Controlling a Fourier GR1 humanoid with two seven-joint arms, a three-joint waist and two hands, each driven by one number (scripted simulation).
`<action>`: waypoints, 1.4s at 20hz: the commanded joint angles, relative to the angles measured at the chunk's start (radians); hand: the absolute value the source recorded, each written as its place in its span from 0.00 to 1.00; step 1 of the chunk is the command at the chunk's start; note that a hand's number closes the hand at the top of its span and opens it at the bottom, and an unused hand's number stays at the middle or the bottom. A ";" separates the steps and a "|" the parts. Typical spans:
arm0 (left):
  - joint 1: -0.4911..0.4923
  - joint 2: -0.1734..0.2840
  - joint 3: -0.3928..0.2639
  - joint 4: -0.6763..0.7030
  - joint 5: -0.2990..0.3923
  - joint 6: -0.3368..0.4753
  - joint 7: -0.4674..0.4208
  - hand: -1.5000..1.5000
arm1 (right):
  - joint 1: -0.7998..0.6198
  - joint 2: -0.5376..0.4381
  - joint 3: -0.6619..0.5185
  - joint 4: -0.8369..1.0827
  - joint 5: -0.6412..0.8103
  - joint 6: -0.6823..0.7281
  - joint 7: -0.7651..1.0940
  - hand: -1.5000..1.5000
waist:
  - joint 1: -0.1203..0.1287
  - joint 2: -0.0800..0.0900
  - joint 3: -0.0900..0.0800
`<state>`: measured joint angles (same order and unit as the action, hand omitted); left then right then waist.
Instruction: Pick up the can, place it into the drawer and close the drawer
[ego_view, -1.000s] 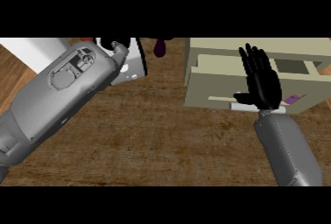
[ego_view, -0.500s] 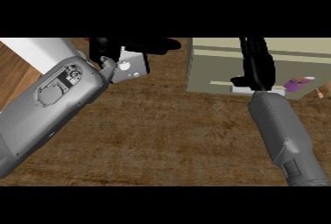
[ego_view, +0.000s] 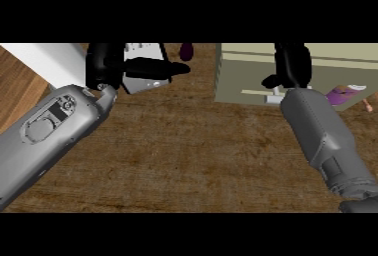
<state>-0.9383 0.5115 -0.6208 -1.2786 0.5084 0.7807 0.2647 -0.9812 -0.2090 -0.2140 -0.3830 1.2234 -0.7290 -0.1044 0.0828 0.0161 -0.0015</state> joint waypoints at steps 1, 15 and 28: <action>0.051 0.026 0.012 -0.041 -0.008 -0.012 0.007 0.00 | -0.090 0.026 -0.017 0.084 0.001 -0.025 0.020 0.00 | 0.005 0.008 0.003; 0.107 0.022 0.023 -0.114 -0.031 -0.017 -0.007 0.00 | -0.194 0.045 -0.172 0.092 -0.182 0.031 -0.168 0.00 | 0.016 0.018 0.008; 0.264 0.050 0.051 -0.145 -0.046 -0.019 -0.080 0.00 | -0.211 0.126 -0.443 0.053 -0.516 0.216 -0.361 0.00 | -0.023 -0.004 0.004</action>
<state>-0.7282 0.5555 -0.5791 -1.4110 0.4635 0.7606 0.2094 -1.1417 -0.1404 -0.5457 -0.2945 0.8526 -0.5473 -0.4503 0.0500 0.0237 0.0063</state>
